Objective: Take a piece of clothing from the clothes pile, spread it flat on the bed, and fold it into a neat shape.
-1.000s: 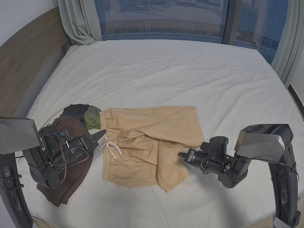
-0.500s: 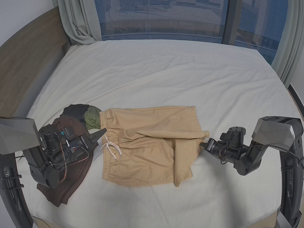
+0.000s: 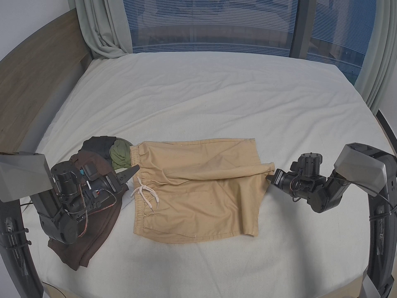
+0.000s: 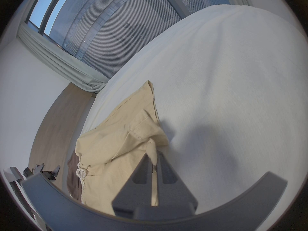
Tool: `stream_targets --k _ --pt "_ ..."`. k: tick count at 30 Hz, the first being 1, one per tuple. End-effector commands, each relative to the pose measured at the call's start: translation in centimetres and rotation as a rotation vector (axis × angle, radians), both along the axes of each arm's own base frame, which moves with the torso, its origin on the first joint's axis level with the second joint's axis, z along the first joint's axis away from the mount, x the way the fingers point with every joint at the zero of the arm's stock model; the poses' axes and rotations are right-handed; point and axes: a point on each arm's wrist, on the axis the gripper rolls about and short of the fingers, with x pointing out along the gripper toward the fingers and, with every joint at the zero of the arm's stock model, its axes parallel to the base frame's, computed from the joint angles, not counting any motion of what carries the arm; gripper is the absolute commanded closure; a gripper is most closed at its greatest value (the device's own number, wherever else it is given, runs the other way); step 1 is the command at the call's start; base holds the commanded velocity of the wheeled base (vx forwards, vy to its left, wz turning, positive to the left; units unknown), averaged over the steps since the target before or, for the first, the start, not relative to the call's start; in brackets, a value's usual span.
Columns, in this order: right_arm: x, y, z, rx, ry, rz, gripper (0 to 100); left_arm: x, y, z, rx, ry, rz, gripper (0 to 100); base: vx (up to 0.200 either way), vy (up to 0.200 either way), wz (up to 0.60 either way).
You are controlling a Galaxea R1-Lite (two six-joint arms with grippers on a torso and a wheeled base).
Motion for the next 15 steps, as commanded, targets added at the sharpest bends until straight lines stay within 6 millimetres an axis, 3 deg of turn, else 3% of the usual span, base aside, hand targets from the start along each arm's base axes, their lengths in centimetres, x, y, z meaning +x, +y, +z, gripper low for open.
stream_targets --k 1,9,10,15 --pt "0.9 -0.8 0.7 -0.016 -0.027 -0.012 100 0.0 0.0 -0.1 0.0 0.001 0.001 0 0.0 0.0 0.0" --pt "1.0 -1.3 1.6 -0.018 -0.049 -0.022 100 -0.1 -0.2 -0.4 0.004 0.014 -0.007 0 0.0 0.0 0.0" --pt "1.0 -1.2 1.7 -0.018 -0.05 -0.02 0 -0.1 -0.3 -0.5 0.005 0.015 -0.008 0 0.0 0.0 0.0" --pt "0.9 -1.2 1.9 -0.022 -0.055 -0.02 0 -0.2 -0.3 -0.9 0.007 0.031 -0.009 0 0.0 0.0 0.0"
